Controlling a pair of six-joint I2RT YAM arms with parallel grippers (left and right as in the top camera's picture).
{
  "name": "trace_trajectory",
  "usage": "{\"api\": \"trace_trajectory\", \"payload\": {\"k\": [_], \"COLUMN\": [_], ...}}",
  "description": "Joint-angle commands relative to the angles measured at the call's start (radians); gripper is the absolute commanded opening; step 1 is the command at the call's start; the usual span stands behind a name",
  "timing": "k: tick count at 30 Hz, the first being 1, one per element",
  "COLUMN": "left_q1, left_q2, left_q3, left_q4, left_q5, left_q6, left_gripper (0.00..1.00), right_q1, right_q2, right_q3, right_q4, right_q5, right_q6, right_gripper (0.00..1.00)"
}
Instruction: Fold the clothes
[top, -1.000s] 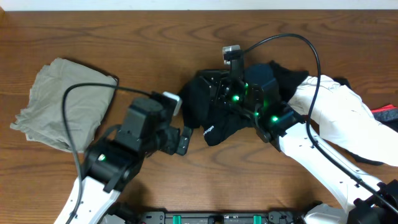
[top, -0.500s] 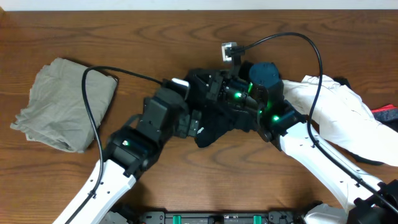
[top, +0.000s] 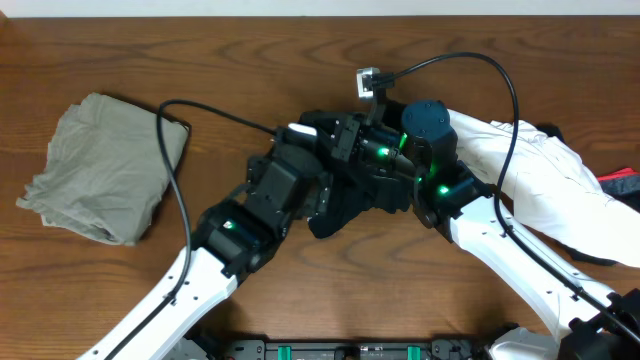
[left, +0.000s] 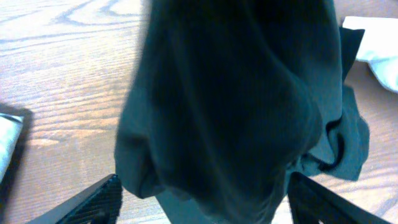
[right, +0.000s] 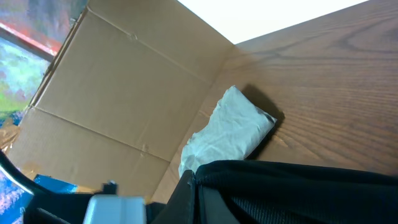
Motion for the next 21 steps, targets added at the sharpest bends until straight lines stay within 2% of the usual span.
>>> {"api": "trace_trajectory", "payload": {"k": [1,5,13,17,19,21], "left_q1": [-0.014,-0.014,-0.014,-0.014,-0.014,-0.014], "left_q2": [0.020,0.030,0.030,0.030,0.031,0.031], "left_q3": [-0.013,-0.013,-0.013,-0.013,-0.013,-0.013], "left_q4": [0.007,0.006,0.019,0.031,0.034,0.042], "left_q5": [-0.020,-0.020,-0.021,-0.021,-0.024,-0.025], "left_q6": [-0.028,-0.051,-0.061,-0.061,-0.061,-0.061], "left_gripper": [0.84,0.79,0.51,0.45,0.35,0.19], "right_q1": [-0.003,-0.003,-0.001,0.000,0.000,0.000], "right_q2": [-0.007,-0.007,-0.007,-0.007,-0.007,-0.007], "right_q3": [0.031,0.031,0.031,0.031,0.031,0.031], "right_q4": [0.013,0.013,0.034,0.046,0.045,0.046], "right_q5": [-0.014,-0.014,-0.014,-0.014,-0.016,-0.021], "right_q6": [0.013,0.013,0.016,0.032,0.032,0.032], "right_gripper": [0.01,0.01,0.01,0.01,0.01,0.01]}}
